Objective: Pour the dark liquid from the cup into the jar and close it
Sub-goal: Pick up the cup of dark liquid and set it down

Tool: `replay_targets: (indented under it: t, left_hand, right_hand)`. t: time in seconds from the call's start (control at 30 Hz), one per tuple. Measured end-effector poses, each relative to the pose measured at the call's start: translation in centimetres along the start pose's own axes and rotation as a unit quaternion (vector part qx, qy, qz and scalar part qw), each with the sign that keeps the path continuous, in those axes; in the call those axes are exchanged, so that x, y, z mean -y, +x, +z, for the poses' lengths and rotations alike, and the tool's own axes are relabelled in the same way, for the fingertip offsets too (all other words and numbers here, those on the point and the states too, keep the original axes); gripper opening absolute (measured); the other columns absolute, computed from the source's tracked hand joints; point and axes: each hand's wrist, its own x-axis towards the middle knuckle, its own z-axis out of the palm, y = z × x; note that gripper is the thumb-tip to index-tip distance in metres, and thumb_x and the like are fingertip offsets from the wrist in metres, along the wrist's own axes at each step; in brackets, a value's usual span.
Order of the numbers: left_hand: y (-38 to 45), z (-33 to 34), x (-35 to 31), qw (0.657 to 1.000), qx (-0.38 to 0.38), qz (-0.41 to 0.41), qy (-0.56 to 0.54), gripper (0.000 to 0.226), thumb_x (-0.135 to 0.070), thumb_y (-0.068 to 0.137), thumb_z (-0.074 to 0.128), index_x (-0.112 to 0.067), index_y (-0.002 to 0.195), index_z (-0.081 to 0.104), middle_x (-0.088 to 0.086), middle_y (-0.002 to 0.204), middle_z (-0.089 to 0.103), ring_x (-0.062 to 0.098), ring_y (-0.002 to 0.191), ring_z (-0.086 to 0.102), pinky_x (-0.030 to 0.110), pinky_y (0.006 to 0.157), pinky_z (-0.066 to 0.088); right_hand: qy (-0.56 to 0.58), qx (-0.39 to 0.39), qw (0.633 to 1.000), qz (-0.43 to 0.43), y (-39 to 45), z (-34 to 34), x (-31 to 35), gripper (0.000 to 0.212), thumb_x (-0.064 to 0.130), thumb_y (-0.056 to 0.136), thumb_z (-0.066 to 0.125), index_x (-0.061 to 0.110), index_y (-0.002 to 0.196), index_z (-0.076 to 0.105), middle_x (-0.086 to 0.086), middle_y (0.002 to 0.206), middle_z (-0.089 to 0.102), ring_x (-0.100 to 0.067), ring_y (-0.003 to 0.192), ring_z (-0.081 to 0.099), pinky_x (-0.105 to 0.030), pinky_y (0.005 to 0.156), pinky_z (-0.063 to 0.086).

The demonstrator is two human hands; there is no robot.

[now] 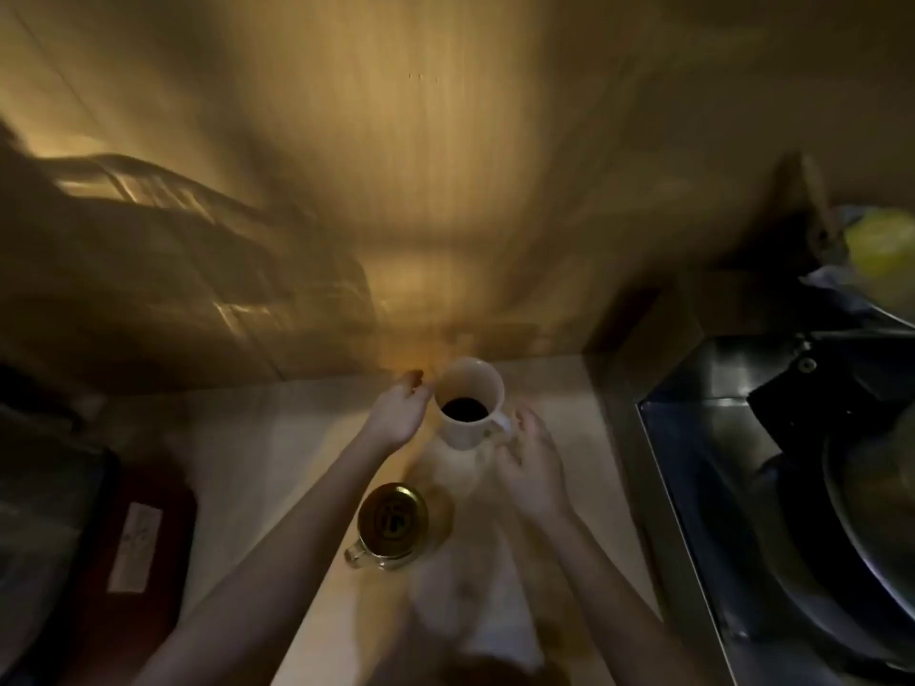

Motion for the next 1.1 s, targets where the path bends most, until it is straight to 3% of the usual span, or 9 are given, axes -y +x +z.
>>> replay_targets:
  t: [0.1, 0.2, 0.33, 0.4, 0.47, 0.6, 0.7, 0.9, 1.1]
  left_hand:
    - [0.7, 0.8, 0.3, 0.994, 0.033, -0.034, -0.102, 0.053, -0.043, 0.094, 0.03, -0.014, 0.138, 0.034, 0.01, 0.148, 0.036, 0.027, 0.135, 0.034, 0.042, 0.112, 0.026]
    - [0.9, 1.2, 0.4, 0.977, 0.084, -0.059, -0.19, 0.052, -0.043, 0.095, 0.028, -0.014, 0.137, 0.033, 0.008, 0.147, 0.035, 0.026, 0.138, 0.029, 0.044, 0.111, 0.022]
    - [1.1, 1.2, 0.7, 0.959, 0.103, -0.082, -0.251, 0.051, -0.042, 0.093, 0.031, -0.017, 0.137, 0.034, 0.007, 0.149, 0.035, 0.023, 0.138, 0.029, 0.047, 0.113, 0.02]
    - [1.1, 1.3, 0.9, 0.96, 0.106, -0.081, -0.247, 0.054, -0.045, 0.092, 0.03, -0.017, 0.138, 0.032, 0.007, 0.148, 0.036, 0.024, 0.137, 0.03, 0.049, 0.113, 0.021]
    - [1.1, 1.2, 0.8, 0.961, 0.107, -0.08, -0.24, 0.056, -0.047, 0.093, 0.027, -0.017, 0.14, 0.03, 0.007, 0.148, 0.036, 0.024, 0.137, 0.031, 0.048, 0.112, 0.023]
    - [1.0, 0.8, 0.3, 0.964, 0.106, -0.09, -0.226, 0.06, -0.052, 0.092, 0.022, -0.018, 0.141, 0.029, 0.007, 0.15, 0.033, 0.028, 0.136, 0.032, 0.045, 0.107, 0.027]
    - [0.5, 0.5, -0.6, 0.969, 0.096, -0.09, -0.21, 0.061, -0.052, 0.092, 0.021, -0.016, 0.139, 0.032, 0.009, 0.148, 0.036, 0.029, 0.133, 0.036, 0.042, 0.101, 0.031]
    - [-2.7, 0.1, -3.5, 0.979, 0.078, -0.076, -0.171, 0.062, -0.05, 0.093, 0.018, -0.011, 0.138, 0.033, 0.015, 0.143, 0.043, 0.03, 0.128, 0.043, 0.045, 0.107, 0.032]
    - [-8.4, 1.2, -4.9, 0.975, 0.056, -0.028, -0.214, 0.055, -0.047, 0.094, 0.021, -0.017, 0.139, 0.031, 0.008, 0.149, 0.036, 0.022, 0.136, 0.034, 0.048, 0.113, 0.025]
  right_hand:
    - [0.004, 0.005, 1.0, -0.003, 0.2, 0.6, -0.3, 0.05, 0.005, 0.086, 0.056, 0.006, 0.135, 0.043, -0.01, 0.136, 0.048, -0.024, 0.128, 0.041, -0.025, 0.1, 0.033]
    - [0.049, 0.006, 0.999, 0.002, 0.2, 1.4, -0.9, 0.044, 0.004, 0.088, 0.053, 0.012, 0.131, 0.047, -0.005, 0.131, 0.052, -0.019, 0.12, 0.047, -0.028, 0.096, 0.04]
    - [0.054, -0.013, 0.998, 0.035, 1.0, 1.7, -1.3, 0.021, 0.007, 0.093, 0.045, 0.017, 0.108, 0.056, 0.002, 0.089, 0.061, -0.013, 0.079, 0.058, -0.012, 0.057, 0.039]
    - [0.047, -0.013, 0.998, 0.03, 1.2, 1.7, -1.2, 0.016, 0.008, 0.096, 0.042, 0.02, 0.096, 0.054, 0.008, 0.075, 0.055, -0.006, 0.065, 0.052, -0.009, 0.05, 0.036]
    - [0.06, -0.012, 0.998, 0.025, 1.3, 1.7, -1.1, 0.015, 0.009, 0.097, 0.043, 0.018, 0.092, 0.053, 0.012, 0.071, 0.053, -0.001, 0.063, 0.05, -0.009, 0.051, 0.036]
    - [0.082, -0.008, 0.996, 0.036, 1.7, 1.6, -1.1, 0.012, 0.005, 0.094, 0.046, 0.004, 0.092, 0.058, -0.004, 0.079, 0.059, -0.016, 0.071, 0.054, -0.027, 0.059, 0.038]
    - [0.114, -0.003, 0.992, 0.052, 1.7, 0.9, -0.7, 0.014, 0.003, 0.092, 0.048, 0.011, 0.082, 0.056, -0.001, 0.079, 0.058, -0.013, 0.074, 0.053, -0.025, 0.061, 0.039]
    - [0.231, -0.032, 0.97, 0.066, 0.5, -2.0, 0.8, 0.033, 0.002, 0.09, 0.048, 0.018, 0.064, 0.058, 0.001, 0.068, 0.058, -0.014, 0.073, 0.055, -0.029, 0.074, 0.043]
    - [0.374, -0.072, 0.921, 0.079, -3.1, -5.3, 2.9, 0.033, -0.015, 0.081, 0.035, 0.006, 0.061, 0.051, -0.013, 0.06, 0.049, -0.013, 0.056, 0.051, -0.014, 0.057, 0.044]
